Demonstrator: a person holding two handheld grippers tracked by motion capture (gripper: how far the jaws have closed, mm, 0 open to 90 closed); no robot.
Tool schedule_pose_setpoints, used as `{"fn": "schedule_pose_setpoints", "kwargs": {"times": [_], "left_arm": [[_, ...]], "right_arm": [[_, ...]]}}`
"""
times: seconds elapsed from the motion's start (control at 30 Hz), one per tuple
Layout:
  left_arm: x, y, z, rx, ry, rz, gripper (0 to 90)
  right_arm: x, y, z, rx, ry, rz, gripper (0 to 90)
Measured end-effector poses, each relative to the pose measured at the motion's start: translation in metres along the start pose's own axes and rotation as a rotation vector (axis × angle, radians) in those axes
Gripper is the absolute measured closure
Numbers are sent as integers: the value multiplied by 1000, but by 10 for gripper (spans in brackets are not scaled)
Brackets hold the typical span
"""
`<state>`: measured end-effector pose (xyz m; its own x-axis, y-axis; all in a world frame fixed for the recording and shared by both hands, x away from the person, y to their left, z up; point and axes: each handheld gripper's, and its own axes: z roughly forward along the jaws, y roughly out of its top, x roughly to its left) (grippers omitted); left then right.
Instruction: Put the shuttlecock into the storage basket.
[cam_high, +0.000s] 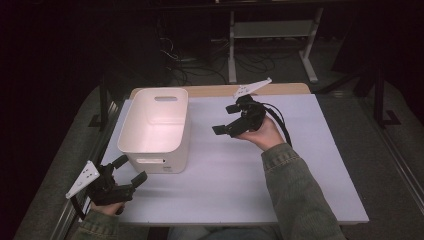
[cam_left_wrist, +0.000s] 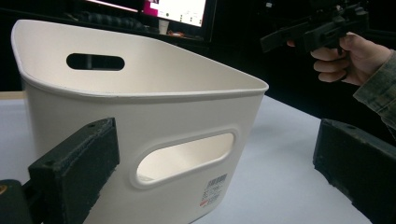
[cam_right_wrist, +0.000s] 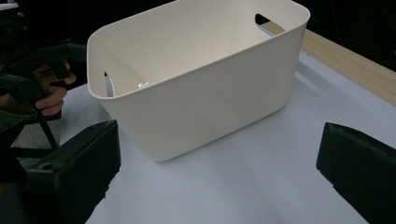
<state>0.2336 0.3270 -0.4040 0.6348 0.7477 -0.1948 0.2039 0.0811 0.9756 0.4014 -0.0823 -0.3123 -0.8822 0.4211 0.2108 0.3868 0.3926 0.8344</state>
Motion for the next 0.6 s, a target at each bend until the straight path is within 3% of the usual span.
{"fn": "schedule_pose_setpoints", "kwargs": {"times": [0.3,0.6], "left_arm": [[0,0,0,-3,1,-2,0],[0,0,0,-2,3,0,0]], "right_arm": [[0,-13,-10,-23,3,9,0],[-2,-28,-17,-29,-23,24,0]]}}
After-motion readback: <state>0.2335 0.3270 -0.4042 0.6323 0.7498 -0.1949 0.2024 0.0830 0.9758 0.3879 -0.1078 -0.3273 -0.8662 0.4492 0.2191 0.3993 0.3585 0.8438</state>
